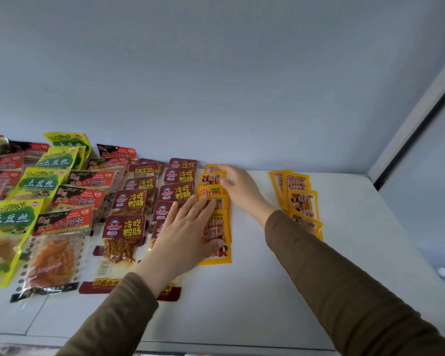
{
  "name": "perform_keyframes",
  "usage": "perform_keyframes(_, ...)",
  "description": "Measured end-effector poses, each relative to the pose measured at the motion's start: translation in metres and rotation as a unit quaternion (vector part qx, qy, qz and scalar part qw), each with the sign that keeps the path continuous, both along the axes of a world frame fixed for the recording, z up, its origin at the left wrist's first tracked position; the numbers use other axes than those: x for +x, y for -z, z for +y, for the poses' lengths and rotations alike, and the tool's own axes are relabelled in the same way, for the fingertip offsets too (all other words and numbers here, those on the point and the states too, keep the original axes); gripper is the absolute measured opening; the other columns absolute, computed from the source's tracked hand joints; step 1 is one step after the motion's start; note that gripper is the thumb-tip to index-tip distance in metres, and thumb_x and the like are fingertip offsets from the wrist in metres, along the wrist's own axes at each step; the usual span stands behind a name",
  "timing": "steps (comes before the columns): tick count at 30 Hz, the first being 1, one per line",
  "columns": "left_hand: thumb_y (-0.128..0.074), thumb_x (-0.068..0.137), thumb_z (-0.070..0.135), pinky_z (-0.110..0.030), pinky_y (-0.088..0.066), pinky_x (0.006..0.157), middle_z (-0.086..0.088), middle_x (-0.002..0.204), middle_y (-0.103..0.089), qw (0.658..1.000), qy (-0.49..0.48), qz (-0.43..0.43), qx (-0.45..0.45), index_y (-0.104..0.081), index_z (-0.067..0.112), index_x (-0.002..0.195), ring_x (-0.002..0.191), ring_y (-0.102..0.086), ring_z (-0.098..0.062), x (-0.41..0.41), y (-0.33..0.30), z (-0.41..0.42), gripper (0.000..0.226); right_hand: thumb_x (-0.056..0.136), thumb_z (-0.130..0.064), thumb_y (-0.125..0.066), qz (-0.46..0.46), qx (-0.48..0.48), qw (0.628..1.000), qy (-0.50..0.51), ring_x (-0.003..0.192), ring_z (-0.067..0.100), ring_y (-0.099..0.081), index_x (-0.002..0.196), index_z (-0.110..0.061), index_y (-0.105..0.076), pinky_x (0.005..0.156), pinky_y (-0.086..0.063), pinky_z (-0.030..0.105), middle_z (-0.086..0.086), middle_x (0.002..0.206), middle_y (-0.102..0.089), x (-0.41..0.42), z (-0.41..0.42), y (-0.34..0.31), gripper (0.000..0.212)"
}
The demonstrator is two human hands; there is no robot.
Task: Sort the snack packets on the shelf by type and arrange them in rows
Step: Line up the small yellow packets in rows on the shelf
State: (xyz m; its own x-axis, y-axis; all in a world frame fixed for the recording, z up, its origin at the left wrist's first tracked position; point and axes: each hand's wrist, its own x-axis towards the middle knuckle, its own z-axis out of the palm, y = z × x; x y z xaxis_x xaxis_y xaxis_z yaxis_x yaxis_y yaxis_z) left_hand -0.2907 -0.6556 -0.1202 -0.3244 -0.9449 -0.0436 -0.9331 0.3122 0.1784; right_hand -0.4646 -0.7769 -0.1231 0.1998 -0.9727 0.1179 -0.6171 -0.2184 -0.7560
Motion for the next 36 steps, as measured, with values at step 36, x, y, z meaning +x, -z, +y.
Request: perform_keyframes(36, -0.050, 0.091, 0.073, -0.053, 0.017, 0.124, 0.012, 0.172, 0.005, 0.996, 0.022, -0.020, 0.080, -0.006, 0.047, 0.159, 0.159, 0.003, -0.019, -0.001, -0.024, 0.021, 0.085, 0.096, -0.009, -0.058, -0.037, 0.027, 0.999, 0.013, 0.093, 0.015, -0.065, 0.107, -0.020, -0.072, 0.078, -0.053, 0.030, -0.004, 0.097, -0.067, 0.015, -0.004, -0.002, 0.021)
